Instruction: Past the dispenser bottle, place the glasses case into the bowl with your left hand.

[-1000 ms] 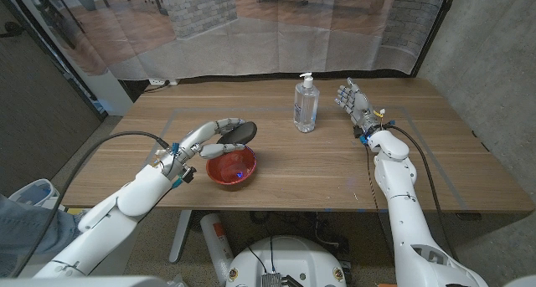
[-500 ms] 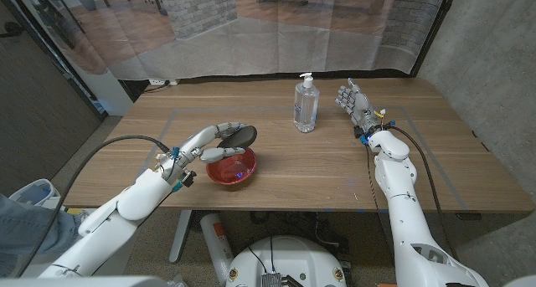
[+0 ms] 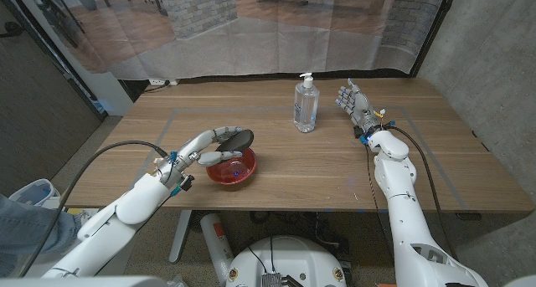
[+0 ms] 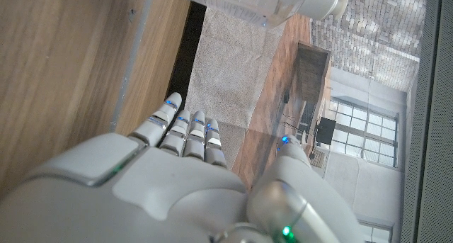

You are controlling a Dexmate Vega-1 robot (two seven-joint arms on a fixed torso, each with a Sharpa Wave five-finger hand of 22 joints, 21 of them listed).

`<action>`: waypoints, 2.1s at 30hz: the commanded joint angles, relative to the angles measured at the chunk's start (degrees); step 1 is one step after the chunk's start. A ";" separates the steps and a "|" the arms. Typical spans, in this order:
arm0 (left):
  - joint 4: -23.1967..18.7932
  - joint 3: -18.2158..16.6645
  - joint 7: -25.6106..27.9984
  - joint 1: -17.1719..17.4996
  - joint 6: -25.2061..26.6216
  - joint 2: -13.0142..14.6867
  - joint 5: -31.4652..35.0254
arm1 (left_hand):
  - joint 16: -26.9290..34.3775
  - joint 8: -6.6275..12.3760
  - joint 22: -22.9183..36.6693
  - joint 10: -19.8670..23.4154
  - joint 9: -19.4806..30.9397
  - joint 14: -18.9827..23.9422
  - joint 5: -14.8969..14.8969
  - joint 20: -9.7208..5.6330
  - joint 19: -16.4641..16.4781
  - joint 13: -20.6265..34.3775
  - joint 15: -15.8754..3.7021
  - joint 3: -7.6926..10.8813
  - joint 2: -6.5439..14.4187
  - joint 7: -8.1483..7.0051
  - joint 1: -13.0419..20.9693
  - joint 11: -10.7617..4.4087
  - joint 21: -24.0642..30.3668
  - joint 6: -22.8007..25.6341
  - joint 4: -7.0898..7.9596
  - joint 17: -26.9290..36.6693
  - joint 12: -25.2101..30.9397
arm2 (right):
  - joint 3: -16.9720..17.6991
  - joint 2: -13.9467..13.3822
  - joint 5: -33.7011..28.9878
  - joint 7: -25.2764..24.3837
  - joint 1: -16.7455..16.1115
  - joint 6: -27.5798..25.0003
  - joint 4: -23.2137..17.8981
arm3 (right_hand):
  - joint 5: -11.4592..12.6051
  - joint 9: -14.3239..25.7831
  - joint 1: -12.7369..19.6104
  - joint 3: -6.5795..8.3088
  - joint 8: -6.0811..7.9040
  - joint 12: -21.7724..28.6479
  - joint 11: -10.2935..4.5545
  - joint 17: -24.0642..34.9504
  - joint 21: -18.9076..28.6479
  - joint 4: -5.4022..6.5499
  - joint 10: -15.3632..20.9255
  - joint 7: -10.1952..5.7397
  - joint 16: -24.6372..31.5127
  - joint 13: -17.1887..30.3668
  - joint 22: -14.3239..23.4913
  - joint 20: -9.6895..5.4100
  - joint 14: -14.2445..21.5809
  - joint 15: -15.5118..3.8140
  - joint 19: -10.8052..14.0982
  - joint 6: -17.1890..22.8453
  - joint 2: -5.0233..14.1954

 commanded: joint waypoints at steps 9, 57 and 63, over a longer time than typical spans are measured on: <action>1.71 2.51 -0.86 -1.52 1.22 0.26 -0.17 | 0.39 -0.17 0.09 0.81 0.25 0.88 0.38 -4.27 3.62 0.19 -0.48 3.92 2.37 -0.27 1.91 -0.79 -0.36 0.75 1.49 0.10 -0.17 | 0.59 0.15 0.08 0.21 0.01 0.35 0.91 | -0.06 0.23 0.23 -0.14 0.13 0.09 -0.11 0.17 -0.21 -0.28 0.43 0.20 -0.05 0.17 0.20 -0.47 0.41 -0.05 0.56 0.54 0.66; -1.60 5.31 0.40 -0.92 8.31 3.30 3.37 | -0.94 -2.46 0.32 -3.97 -0.09 -4.41 0.19 -0.68 -1.42 -0.04 3.75 2.94 1.27 -1.11 -0.83 -0.39 -2.99 -2.90 2.40 -0.05 -2.21 | 1.94 -0.07 1.17 1.83 1.17 1.81 4.45 | -0.12 0.23 0.33 -0.31 0.14 0.08 -0.21 0.17 -0.54 -0.41 0.51 0.15 -0.09 0.17 0.22 -0.43 0.42 0.00 0.68 0.60 0.86; -2.14 5.19 1.13 -0.62 8.60 3.73 4.42 | -1.32 -3.15 0.50 -6.70 -0.25 -7.77 0.15 1.63 -4.51 -0.22 5.19 2.19 0.48 -2.38 -2.11 -1.76 -3.90 -4.52 2.68 -0.23 -2.63 | 1.98 0.11 1.16 1.81 1.46 1.83 4.79 | -0.12 0.23 0.34 -0.33 0.15 0.10 -0.25 0.17 -0.57 -0.42 0.55 0.13 -0.07 0.17 0.22 -0.46 0.46 0.02 0.70 0.64 0.87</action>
